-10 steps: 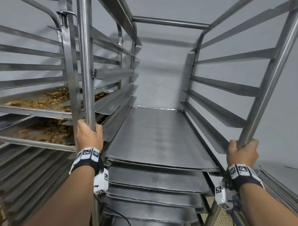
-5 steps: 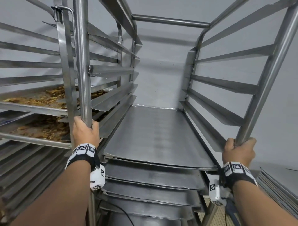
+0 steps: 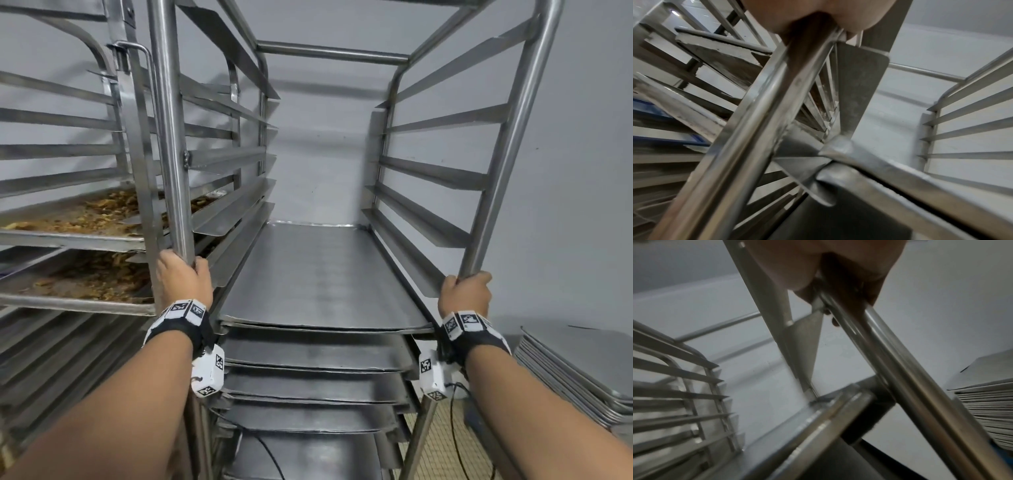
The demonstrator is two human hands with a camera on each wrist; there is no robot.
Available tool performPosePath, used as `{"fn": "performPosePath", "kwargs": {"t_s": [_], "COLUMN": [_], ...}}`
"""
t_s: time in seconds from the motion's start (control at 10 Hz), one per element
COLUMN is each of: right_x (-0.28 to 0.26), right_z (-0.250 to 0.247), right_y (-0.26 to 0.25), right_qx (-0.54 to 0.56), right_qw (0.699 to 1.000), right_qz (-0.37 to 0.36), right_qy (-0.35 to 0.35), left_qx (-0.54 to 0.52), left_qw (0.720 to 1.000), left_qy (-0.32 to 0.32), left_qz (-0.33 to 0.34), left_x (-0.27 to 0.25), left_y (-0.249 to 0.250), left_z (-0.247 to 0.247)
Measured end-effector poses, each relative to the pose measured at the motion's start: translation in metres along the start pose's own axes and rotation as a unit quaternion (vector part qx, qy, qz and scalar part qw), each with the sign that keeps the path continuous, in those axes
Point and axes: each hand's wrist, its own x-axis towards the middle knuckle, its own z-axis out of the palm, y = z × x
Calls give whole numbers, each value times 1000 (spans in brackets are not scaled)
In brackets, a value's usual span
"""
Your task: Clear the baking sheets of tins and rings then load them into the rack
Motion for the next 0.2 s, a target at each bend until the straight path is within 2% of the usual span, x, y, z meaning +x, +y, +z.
{"fn": "performPosePath", "kwargs": {"t_s": [0.1,0.2], "right_x": [-3,-15], "right_z": [-9,-35], "right_y": [-9,-29], "right_qx": [-89,-87], "right_qw": [995,995], "right_qz": [8,-41], "right_qy": [-35,2], "left_qx": [-50,-87], "left_qw": [996,976], "left_qy": [63,54], "left_qz": [22,191], "left_x": [-5,-20], "left_y": [15,36], "left_z": [-5,-23]}}
